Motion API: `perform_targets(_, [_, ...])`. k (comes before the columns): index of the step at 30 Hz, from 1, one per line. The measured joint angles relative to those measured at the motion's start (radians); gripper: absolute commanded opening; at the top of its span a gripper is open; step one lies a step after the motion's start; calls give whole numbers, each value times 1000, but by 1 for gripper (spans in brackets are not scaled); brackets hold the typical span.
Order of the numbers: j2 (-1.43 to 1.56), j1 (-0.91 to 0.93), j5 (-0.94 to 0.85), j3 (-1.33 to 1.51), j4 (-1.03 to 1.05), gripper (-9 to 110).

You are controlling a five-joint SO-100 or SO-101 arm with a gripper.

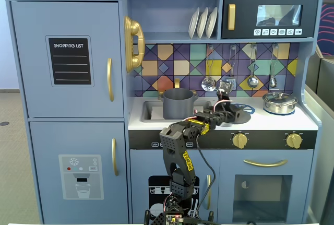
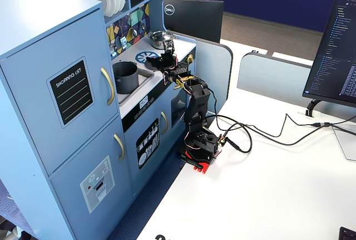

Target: Take off the lid from the gray recipient and place it on the counter

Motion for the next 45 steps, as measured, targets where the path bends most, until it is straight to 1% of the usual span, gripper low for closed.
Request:
perform_targets(4, [115,0,6,-23,120,24])
perform_targets(6, [196,-9,26,-23,221,17])
perform_targets(8, [301,-37,51,-23,376,11])
perform_targets(10, [420,-84,91,-23,568,0])
perform_targets(14, [640,-213,127,15,957,0])
perform_targets(18, [799,-377,141,147,1173,0])
perform_targets(21, [897,-502,147,304,1232,0])
perform_targets(24, [982,-578,92,495,1244,0])
perform_targets(28, [1057,-632,37,727,1227,0])
perform_targets(32, [1120,-640,35,910,1190,0])
perform_targets(34, [1164,-643,35,963,1210,0])
perform_targets(37, [1236,-643,37,1009,1298,0])
perform_targets(42, [1273,-641,37,1019,1470,0])
perform_targets(45, [1282,-641,37,1011,1511,0])
